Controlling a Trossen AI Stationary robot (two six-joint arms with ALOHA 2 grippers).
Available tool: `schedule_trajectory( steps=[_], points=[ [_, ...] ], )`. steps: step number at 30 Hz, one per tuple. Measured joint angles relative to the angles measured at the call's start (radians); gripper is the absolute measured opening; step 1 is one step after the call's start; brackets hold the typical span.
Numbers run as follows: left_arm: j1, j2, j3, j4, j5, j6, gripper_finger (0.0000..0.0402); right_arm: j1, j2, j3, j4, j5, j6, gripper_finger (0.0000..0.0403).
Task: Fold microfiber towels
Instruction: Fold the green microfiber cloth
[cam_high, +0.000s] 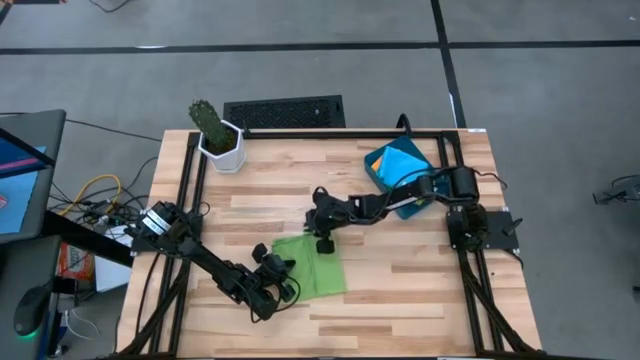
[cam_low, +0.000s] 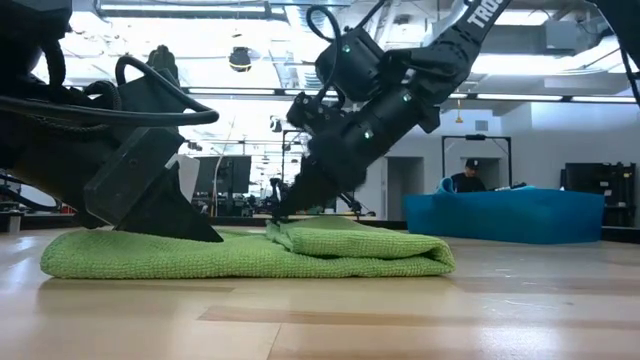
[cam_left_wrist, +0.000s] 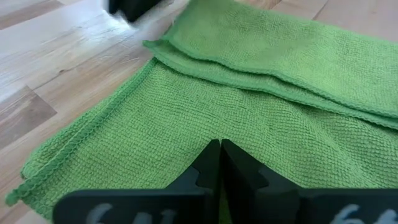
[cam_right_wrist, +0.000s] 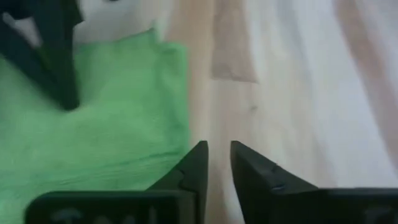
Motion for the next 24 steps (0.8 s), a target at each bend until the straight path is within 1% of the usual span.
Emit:
schedule_trajectory(
  steps=[4,6,8,10,12,13,15,17,19,21,22,24],
  points=[
    [0.000,0.000,0.000,0.001,0.000,0.001,0.0006,-0.012,-0.075,0.001,-0.006,-0.017,0.018,0.0128],
    [0.000,0.000,0.000,0.000,0.000,0.002,0.0006,-0.007,-0.135,0.002,-0.020,-0.028,0.030,0.0137],
    [0.000,0.000,0.000,0.000,0.000,0.002,0.0006,0.006,-0.220,-0.012,-0.087,-0.070,0.054,0.0139],
    [0.000,0.000,0.000,0.000,0.000,0.001,0.0006,0.040,-0.316,-0.059,-0.097,-0.098,0.080,0.0138],
    [0.000,0.000,0.000,0.001,0.000,0.002,0.0006,0.102,-0.422,-0.153,-0.081,-0.081,0.110,0.0132],
    [0.000,0.000,0.000,0.000,0.000,0.002,0.0006,0.139,-0.466,-0.212,-0.045,-0.046,0.135,0.0127],
    [0.000,0.000,0.000,0.002,0.001,0.003,0.0006,0.230,-0.533,-0.353,0.083,0.066,0.199,0.0117],
    [-0.002,0.000,0.000,0.005,0.003,0.006,0.0006,0.332,-0.552,-0.497,0.291,0.240,0.257,0.0106],
    [-0.002,0.000,0.000,0.005,0.002,0.006,0.0006,0.426,-0.514,-0.599,0.500,0.416,0.289,0.0096],
    [-0.002,0.000,0.000,0.008,-0.001,0.006,0.0006,0.491,-0.440,-0.648,0.650,0.532,0.323,0.0086],
    [-0.002,0.000,0.000,0.012,-0.002,0.006,0.0006,0.512,-0.396,-0.657,0.704,0.560,0.336,0.0081],
    [-0.002,0.000,0.000,0.020,-0.005,0.006,0.0006,0.528,-0.300,-0.641,0.787,0.574,0.351,0.0071]
  ],
)
